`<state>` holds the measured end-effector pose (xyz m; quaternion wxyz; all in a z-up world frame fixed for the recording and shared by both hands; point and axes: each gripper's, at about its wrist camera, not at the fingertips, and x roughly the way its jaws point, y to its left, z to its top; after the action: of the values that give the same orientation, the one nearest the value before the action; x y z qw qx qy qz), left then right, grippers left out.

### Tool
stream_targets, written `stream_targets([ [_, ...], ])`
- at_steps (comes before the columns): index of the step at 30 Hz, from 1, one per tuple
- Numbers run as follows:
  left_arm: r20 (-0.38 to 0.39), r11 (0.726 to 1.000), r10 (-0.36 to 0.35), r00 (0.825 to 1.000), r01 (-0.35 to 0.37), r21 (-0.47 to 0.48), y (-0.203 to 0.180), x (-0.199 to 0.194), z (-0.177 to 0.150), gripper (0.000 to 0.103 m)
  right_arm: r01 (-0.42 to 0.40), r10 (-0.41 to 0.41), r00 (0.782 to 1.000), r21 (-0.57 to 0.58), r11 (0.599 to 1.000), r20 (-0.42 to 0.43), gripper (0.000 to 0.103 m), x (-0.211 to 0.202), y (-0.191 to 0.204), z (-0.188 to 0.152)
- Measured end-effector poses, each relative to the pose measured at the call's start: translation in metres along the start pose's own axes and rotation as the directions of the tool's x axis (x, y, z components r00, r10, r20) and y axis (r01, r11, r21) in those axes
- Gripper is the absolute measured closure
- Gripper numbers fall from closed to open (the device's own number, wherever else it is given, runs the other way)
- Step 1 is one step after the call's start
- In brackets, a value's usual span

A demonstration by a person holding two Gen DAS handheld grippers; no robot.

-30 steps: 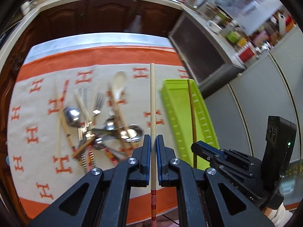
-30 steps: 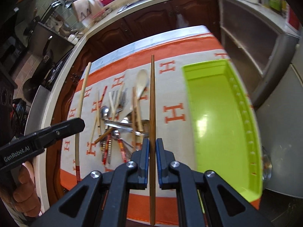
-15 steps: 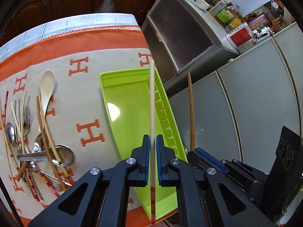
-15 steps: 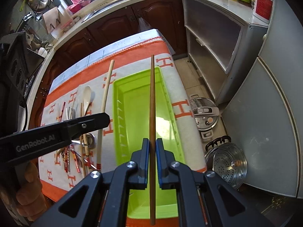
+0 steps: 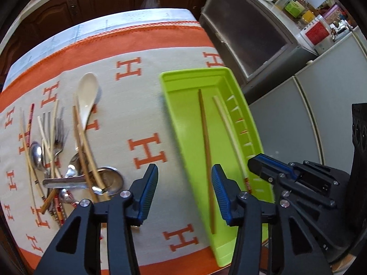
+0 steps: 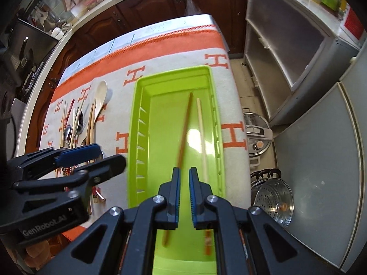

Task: Organize utensils
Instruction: 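Move both open tools back over the utensil pile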

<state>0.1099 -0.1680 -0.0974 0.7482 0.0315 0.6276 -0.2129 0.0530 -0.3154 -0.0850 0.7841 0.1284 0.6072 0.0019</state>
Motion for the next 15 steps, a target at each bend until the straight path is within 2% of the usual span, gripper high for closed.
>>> stream_targets([
  [5,0.025,0.998,0.052,0.998,-0.051,-0.037,0.025,-0.017,-0.009,0.055,-0.038,0.038,0.999,-0.017,0.999,-0.018,0.096,0.003,0.008,0.001],
  [9,0.069,0.994,0.101,0.992,-0.097,-0.056,0.045,-0.039,-0.022,0.044,-0.064,0.064,0.998,-0.025,0.998,-0.016,0.096,-0.001,0.017,-0.001],
  [15,0.128,0.982,0.165,0.978,-0.15,-0.116,0.078,-0.072,-0.043,0.044,-0.083,0.084,0.996,-0.046,0.995,0.008,0.096,-0.014,0.038,-0.006],
])
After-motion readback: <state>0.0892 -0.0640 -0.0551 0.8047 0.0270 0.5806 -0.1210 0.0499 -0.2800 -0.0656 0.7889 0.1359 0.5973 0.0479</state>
